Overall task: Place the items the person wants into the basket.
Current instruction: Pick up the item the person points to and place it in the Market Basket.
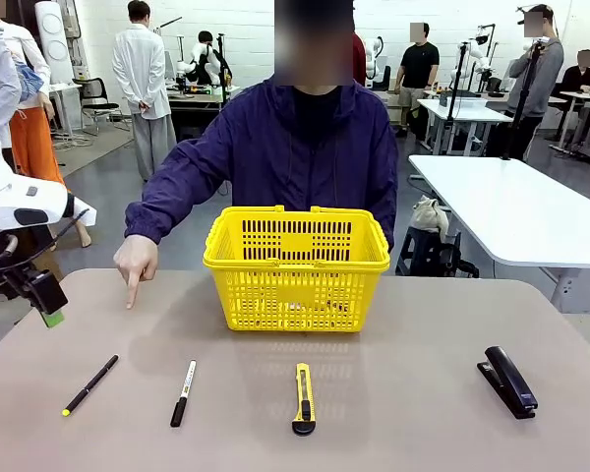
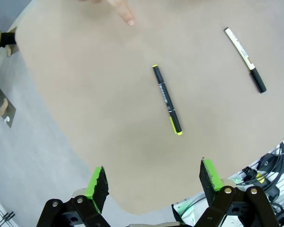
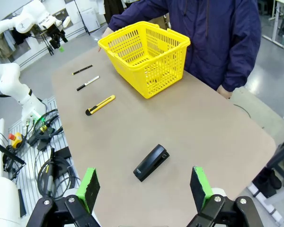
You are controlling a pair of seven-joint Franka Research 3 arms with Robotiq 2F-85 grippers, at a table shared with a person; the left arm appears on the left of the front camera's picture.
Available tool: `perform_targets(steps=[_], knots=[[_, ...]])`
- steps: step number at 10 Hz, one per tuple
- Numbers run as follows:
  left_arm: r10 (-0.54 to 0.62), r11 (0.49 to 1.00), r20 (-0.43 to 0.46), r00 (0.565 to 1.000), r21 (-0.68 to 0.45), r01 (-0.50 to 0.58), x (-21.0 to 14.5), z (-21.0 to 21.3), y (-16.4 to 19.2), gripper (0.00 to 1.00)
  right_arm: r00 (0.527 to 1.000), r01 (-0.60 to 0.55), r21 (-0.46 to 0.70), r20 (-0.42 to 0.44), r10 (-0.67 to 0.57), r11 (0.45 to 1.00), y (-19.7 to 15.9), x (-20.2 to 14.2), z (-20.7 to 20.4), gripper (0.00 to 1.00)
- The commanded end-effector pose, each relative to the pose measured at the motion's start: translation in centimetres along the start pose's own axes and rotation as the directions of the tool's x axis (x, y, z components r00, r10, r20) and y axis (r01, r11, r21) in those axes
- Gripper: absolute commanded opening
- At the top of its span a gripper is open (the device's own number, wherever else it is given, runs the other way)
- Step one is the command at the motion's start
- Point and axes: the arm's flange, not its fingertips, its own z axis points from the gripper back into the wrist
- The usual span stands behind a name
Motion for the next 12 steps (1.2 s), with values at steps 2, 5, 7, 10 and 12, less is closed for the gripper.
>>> perform_targets(steps=[2,5,7,10,12], knots=[[0.031,0.999,-0.063,0.998,-0.01,-0.031,-0.2,-5.5,-3.4,1.0,0.999,-0.02,0.005,0.031,0.02,1.0,-0.3,0.1,-0.1,1.0],[0.086,0.993,-0.091,0.992,-0.075,-0.093,0.7,-9.2,-3.0,1.0,0.999,-0.02,0.005,0.031,0.02,1.0,-0.3,0.1,-0.1,1.0],[0.1,0.986,-0.103,0.99,-0.122,-0.113,0.7,-12.0,-2.6,1.0,0.999,-0.02,0.005,0.031,0.02,1.0,-0.3,0.1,-0.1,1.0],[0.127,0.987,-0.121,0.985,-0.085,-0.138,0.8,-15.6,-2.7,1.0,0.999,-0.02,0.005,0.031,0.02,1.0,-0.3,0.1,-0.1,1.0],[0.137,0.985,-0.118,0.983,-0.092,-0.148,1.3,-16.3,-2.2,1.0,0.999,-0.02,0.005,0.031,0.02,1.0,-0.3,0.1,-0.1,1.0]])
